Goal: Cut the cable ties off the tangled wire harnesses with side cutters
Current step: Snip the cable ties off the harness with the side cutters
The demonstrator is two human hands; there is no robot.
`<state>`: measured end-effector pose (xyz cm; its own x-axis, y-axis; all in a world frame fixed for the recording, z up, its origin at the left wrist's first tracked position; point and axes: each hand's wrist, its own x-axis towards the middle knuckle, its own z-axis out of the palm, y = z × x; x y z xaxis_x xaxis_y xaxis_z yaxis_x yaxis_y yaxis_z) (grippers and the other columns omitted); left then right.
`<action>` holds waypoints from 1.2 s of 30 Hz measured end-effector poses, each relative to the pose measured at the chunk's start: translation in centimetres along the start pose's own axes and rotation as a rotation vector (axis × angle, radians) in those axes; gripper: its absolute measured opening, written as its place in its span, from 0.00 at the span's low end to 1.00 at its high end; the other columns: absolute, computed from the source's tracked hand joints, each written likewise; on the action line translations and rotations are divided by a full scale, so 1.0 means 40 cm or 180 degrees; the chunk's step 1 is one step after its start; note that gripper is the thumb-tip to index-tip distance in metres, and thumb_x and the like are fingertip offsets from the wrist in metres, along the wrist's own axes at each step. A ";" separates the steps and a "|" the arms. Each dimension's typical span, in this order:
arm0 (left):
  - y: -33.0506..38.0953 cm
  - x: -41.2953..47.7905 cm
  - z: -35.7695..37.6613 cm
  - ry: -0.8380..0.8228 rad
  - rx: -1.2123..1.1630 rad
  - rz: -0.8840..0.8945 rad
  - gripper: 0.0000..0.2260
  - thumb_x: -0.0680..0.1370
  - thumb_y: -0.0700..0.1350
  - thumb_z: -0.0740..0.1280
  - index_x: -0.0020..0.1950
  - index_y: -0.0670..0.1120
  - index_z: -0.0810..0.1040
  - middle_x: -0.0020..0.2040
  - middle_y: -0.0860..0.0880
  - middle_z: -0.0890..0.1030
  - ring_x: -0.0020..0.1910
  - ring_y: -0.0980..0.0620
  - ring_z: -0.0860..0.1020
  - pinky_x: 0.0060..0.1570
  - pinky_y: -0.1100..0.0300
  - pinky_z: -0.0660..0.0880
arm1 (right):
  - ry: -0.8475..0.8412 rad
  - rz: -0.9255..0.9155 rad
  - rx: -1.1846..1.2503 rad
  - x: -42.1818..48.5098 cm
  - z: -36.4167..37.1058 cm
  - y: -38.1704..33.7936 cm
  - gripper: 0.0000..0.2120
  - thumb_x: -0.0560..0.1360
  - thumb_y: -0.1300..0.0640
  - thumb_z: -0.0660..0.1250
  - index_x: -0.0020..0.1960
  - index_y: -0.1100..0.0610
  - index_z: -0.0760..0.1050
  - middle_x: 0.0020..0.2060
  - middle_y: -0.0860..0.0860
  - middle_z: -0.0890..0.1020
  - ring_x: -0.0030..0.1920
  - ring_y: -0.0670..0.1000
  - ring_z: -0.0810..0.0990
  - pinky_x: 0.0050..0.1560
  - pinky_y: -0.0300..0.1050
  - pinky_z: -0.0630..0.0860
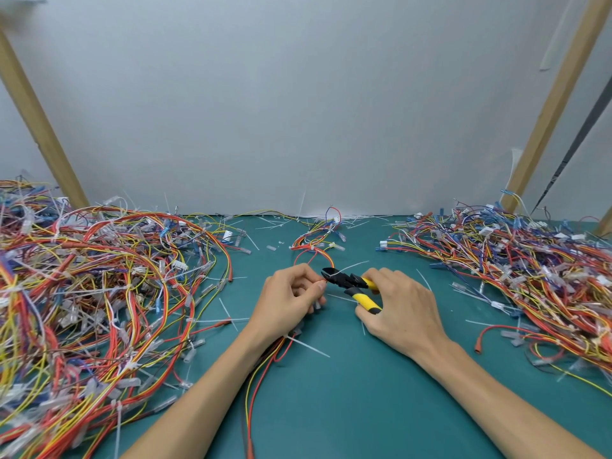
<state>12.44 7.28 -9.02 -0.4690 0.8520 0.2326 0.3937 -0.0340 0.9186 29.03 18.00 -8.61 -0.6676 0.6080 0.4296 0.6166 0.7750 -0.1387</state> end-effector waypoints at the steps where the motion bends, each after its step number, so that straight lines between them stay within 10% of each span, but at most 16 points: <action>1: 0.000 0.000 0.000 0.0001 0.0002 -0.0002 0.05 0.78 0.38 0.68 0.42 0.40 0.78 0.33 0.44 0.83 0.27 0.53 0.75 0.33 0.63 0.74 | -0.0015 0.0009 -0.0006 0.000 0.000 0.000 0.15 0.68 0.43 0.67 0.52 0.47 0.73 0.39 0.44 0.76 0.43 0.49 0.75 0.36 0.43 0.65; 36: -0.003 0.004 0.002 0.0145 -0.0033 -0.0183 0.06 0.79 0.41 0.67 0.44 0.41 0.79 0.33 0.47 0.82 0.27 0.53 0.74 0.32 0.65 0.72 | 0.0074 0.0102 0.0053 -0.002 0.000 0.002 0.11 0.67 0.44 0.67 0.47 0.46 0.74 0.35 0.44 0.77 0.40 0.49 0.76 0.34 0.42 0.68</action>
<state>12.36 7.46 -9.11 -0.5261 0.8281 0.1935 0.3571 0.0086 0.9340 29.12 18.04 -8.66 -0.6376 0.6285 0.4455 0.6303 0.7581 -0.1674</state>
